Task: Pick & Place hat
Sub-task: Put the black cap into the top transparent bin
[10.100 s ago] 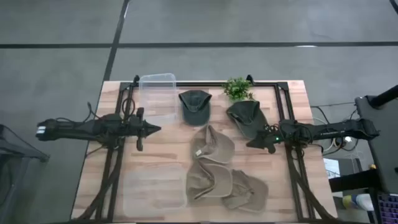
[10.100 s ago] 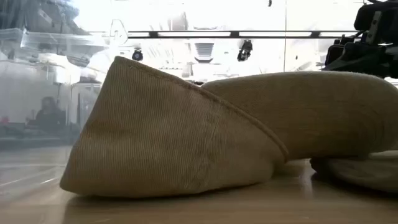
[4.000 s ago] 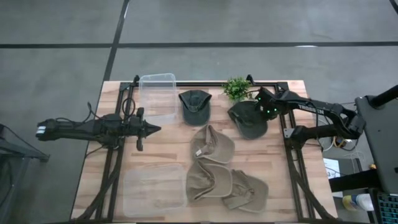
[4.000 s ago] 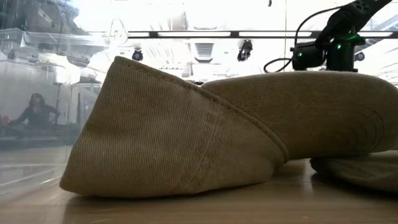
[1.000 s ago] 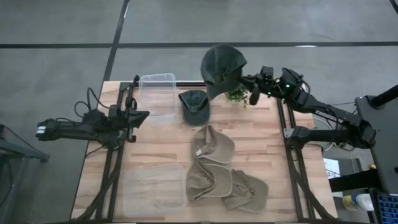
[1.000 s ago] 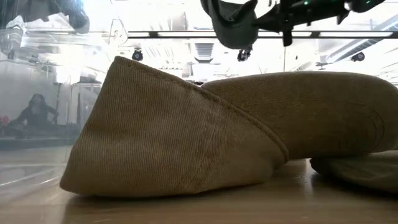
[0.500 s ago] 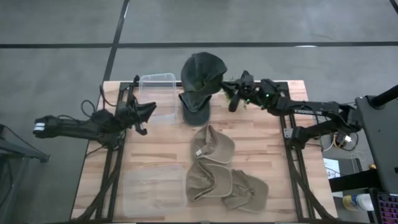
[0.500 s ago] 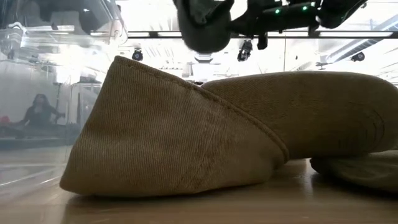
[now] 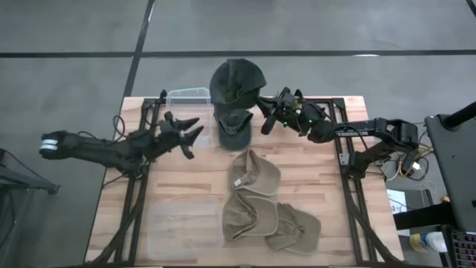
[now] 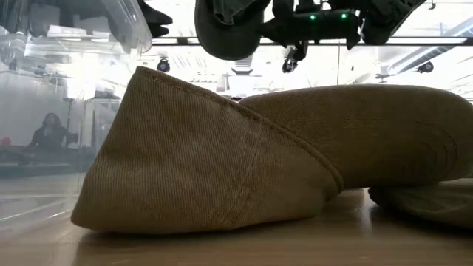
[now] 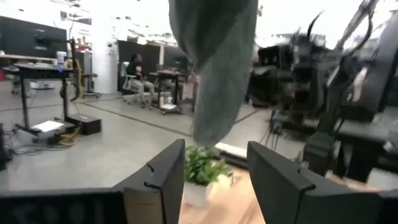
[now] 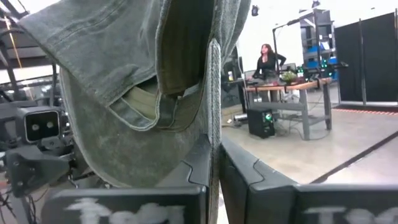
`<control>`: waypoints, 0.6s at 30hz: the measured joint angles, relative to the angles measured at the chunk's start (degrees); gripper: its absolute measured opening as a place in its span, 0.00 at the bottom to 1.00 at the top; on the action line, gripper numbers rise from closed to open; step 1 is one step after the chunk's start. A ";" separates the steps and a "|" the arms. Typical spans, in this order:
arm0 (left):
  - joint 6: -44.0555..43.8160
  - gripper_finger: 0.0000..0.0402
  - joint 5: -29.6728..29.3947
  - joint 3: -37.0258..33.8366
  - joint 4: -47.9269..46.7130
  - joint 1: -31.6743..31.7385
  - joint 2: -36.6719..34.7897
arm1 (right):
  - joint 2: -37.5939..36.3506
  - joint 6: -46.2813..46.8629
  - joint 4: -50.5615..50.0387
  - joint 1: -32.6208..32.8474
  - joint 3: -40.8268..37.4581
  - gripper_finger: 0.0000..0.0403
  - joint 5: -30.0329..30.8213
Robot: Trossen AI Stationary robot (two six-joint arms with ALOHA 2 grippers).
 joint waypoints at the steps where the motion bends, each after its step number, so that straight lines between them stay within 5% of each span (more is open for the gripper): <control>1: 0.62 0.41 0.22 0.42 -0.37 -0.04 0.44 | 0.33 0.06 -0.08 0.18 0.33 0.03 0.00; 18: 9.60 0.41 0.13 4.50 0.08 -0.08 4.58 | 7.92 -0.82 -3.08 2.65 9.83 0.03 -0.27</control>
